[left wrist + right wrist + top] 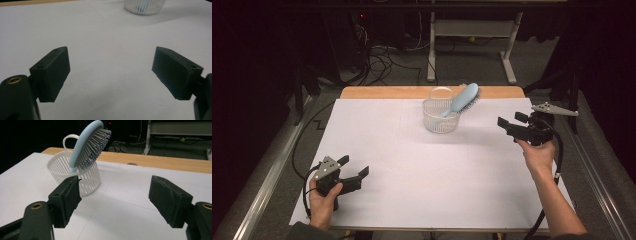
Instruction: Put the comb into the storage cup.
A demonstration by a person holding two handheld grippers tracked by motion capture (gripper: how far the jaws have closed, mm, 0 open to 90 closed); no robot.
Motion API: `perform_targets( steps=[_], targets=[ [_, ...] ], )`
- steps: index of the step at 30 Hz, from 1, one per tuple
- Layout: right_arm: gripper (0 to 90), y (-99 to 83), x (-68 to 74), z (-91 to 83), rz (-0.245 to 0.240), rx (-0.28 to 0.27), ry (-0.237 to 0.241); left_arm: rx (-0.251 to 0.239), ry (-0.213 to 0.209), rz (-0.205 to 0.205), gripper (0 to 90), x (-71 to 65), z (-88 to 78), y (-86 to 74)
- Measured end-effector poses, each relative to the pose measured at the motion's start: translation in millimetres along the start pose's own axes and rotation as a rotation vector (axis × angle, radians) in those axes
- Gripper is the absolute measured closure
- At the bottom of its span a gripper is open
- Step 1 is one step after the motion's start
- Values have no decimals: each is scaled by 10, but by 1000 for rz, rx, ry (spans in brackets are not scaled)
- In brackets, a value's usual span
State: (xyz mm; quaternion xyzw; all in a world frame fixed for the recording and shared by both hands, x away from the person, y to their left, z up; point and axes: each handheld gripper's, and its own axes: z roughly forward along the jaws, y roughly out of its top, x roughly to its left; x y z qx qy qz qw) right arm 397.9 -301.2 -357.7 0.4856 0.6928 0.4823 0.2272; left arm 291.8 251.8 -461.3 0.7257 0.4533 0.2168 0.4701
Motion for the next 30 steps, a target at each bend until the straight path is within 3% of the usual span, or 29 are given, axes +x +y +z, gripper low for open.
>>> perform_targets(
  steps=[13,30],
  targets=[
    [250,-94,-82,-106,19,-17,-13,-1,2,0,158,-1,-6,1],
    [241,-212,-89,-292,11,-57,-5,-1,5,0,159,0,-7,2]
  ],
)
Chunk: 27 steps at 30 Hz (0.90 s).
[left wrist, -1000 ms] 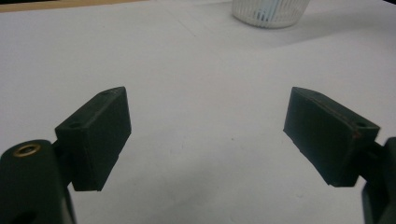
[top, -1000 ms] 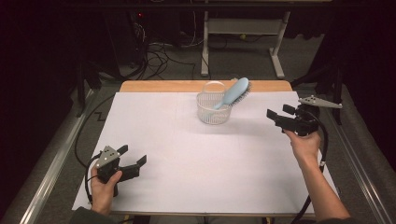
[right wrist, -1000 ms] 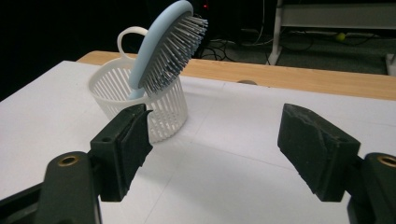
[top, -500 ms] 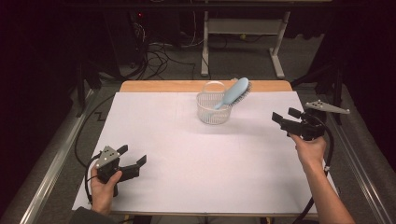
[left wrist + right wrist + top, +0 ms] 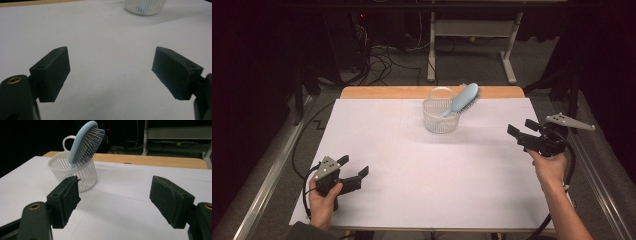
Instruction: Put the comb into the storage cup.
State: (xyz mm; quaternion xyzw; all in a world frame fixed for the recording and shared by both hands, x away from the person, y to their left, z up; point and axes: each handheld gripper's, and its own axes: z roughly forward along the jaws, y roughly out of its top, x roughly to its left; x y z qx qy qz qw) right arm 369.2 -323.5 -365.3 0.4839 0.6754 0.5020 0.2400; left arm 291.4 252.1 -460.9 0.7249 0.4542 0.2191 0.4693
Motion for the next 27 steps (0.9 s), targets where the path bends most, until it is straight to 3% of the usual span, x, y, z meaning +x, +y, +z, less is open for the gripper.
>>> perform_targets(
  steps=[27],
  targets=[
    [241,-225,85,-273,-3,-39,44,2,-2,2,159,-5,11,3]
  ],
)
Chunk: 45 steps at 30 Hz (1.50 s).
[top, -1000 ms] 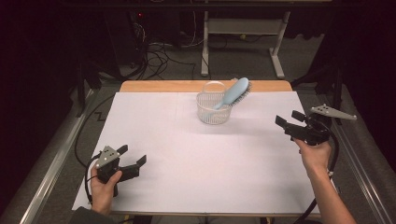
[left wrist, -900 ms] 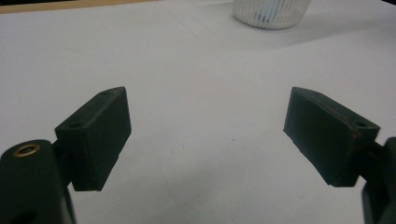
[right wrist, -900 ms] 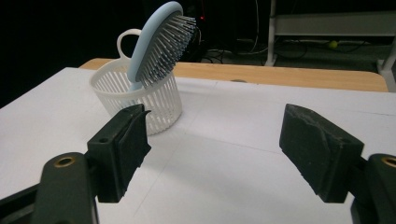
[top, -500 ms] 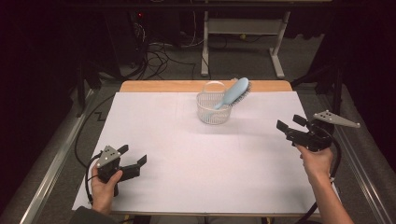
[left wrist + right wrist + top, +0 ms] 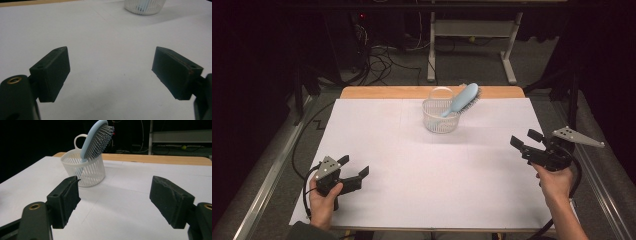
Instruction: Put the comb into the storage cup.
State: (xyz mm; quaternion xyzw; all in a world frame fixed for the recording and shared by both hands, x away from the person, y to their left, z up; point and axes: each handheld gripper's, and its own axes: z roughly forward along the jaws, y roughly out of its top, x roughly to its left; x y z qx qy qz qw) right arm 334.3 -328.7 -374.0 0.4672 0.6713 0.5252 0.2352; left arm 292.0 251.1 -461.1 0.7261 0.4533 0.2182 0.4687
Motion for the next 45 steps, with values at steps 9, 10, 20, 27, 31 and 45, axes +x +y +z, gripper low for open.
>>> perform_targets(
  steps=[9,10,20,27,31,45],
  targets=[
    [241,-87,22,-77,0,-5,7,0,2,-2,159,-1,-1,-1],
    [241,-98,23,-84,2,-5,4,-1,2,-2,159,-1,-2,-1],
    [241,-155,63,-133,-10,-8,-6,-4,2,-3,159,1,-9,-1],
    [241,-227,101,-129,-27,3,-15,-5,3,-2,159,-1,-7,-1],
    [241,-254,115,-139,-30,3,-15,-4,3,-2,159,-1,-6,0],
    [241,-366,125,-154,-25,16,-15,-5,4,1,158,-5,-10,-1]
  ],
)
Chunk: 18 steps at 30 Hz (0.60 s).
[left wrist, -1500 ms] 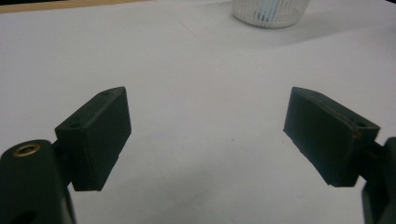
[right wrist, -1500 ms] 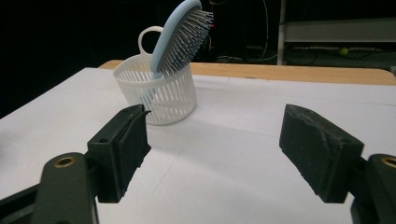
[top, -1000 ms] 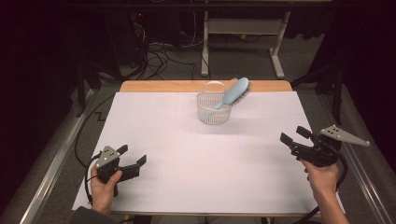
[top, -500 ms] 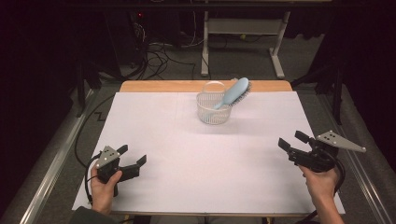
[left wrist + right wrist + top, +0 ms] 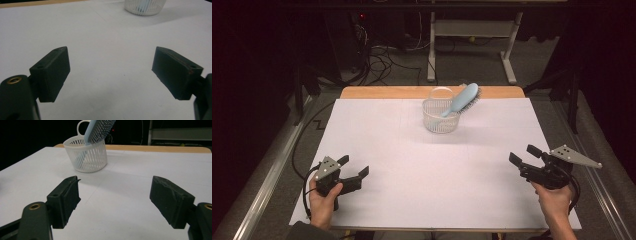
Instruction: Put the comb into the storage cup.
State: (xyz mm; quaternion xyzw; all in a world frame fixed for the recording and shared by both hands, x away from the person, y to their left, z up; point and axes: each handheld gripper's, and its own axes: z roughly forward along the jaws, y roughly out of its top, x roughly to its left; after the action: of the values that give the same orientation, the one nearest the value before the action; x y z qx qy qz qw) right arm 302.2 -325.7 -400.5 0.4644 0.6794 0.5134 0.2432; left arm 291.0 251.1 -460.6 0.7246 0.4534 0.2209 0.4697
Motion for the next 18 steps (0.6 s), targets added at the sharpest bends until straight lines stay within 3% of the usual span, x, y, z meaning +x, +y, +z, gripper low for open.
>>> perform_targets(
  steps=[18],
  targets=[
    [237,-175,-26,-54,13,13,-20,-1,1,1,158,-10,-9,-1]
  ],
)
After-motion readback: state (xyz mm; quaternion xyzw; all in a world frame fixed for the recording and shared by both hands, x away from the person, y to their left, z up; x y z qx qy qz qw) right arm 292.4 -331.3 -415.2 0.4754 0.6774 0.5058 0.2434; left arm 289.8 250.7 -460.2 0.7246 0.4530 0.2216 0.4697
